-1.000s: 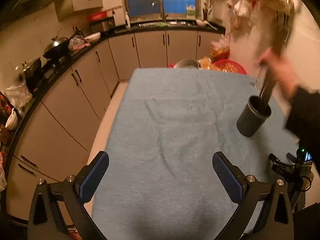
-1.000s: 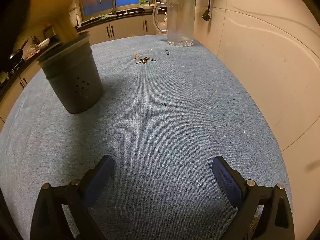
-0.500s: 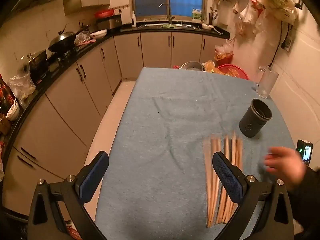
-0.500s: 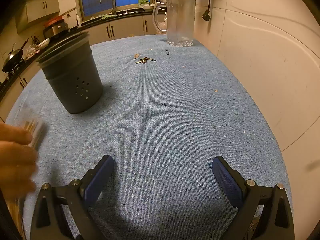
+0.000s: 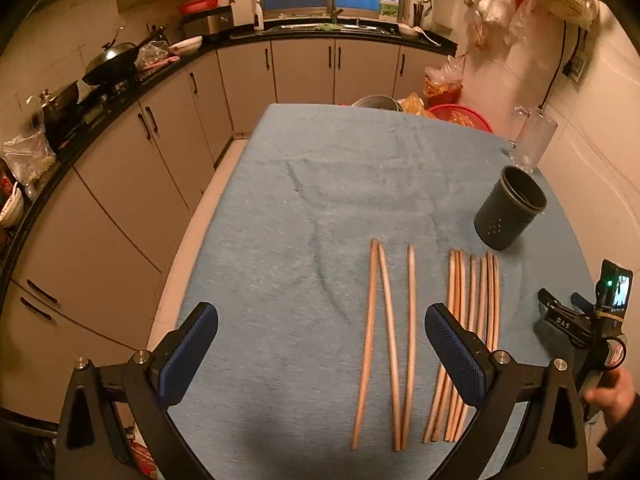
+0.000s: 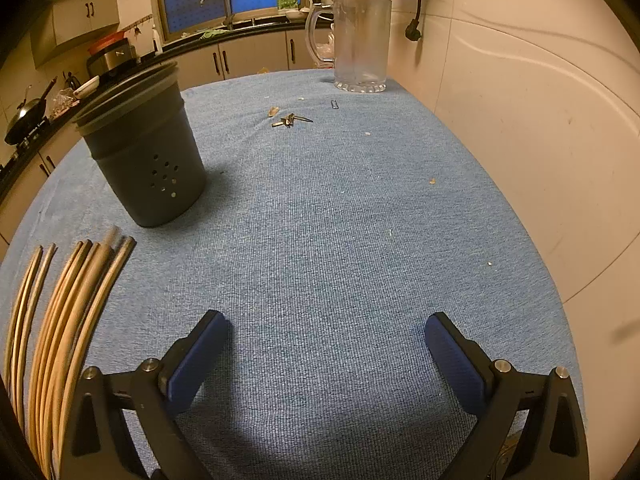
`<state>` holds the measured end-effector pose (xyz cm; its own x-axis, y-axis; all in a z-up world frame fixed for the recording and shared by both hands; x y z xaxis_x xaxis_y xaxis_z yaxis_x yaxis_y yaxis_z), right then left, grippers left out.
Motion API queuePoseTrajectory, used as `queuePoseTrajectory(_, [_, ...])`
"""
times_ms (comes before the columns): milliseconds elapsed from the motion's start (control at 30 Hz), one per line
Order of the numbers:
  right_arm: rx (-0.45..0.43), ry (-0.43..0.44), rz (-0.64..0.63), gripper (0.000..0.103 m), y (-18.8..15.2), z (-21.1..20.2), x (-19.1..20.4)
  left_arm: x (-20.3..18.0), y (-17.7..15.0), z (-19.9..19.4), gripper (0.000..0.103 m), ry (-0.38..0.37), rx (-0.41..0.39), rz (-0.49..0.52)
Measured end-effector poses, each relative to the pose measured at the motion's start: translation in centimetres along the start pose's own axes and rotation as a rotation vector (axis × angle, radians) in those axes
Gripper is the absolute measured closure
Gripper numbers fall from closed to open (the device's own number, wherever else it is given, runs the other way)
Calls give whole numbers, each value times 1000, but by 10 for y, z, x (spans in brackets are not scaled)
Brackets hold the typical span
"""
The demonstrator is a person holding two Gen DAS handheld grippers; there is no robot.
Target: Organize utensils
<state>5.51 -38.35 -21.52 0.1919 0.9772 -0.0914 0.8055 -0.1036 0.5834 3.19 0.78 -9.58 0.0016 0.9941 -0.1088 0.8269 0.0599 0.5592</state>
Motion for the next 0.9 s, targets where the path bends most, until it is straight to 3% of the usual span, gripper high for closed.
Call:
queuePoseTrajectory(333, [7, -16, 10, 1, -1, 0, 2, -13, -4, -5, 0, -37, -2, 11])
queuePoseTrajectory(433, [58, 65, -74, 3, -5, -6, 15, -17, -2, -7, 0, -52, -20, 25])
queuePoseTrajectory(467, [55, 51, -80, 6, -5, -14, 16, -18, -2, -7, 0, -57, -28, 30])
queuePoseTrajectory(500, [36, 31, -82, 6, -5, -24, 17, -19, -1, -8, 0, -64, -37, 34])
queuePoseTrajectory(700, [-336, -30, -176, 5, 14, -158, 74, -22, 7, -16, 0, -113, -156, 41])
queuePoseTrajectory(767, [-386, -26, -187, 5, 11, -179, 93, -23, 9, -20, 0, -133, -202, 37])
queuePoseTrajectory(900, [-402, 14, -219, 5, 2, -191, 123, -20, 12, -30, 0, -149, -295, 49])
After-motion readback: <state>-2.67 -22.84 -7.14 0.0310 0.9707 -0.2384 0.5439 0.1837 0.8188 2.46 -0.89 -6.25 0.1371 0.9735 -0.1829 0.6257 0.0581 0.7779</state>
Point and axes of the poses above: each gripper's, at about its wrist camera, not at the fingertips, and z roughly the way its jaws point, x to its left, y to its top, the point moved 9 cm from there along z, roughly the way its jaws point, and after that the axes turned 11 degrees about -z, right-handed, at the moved point
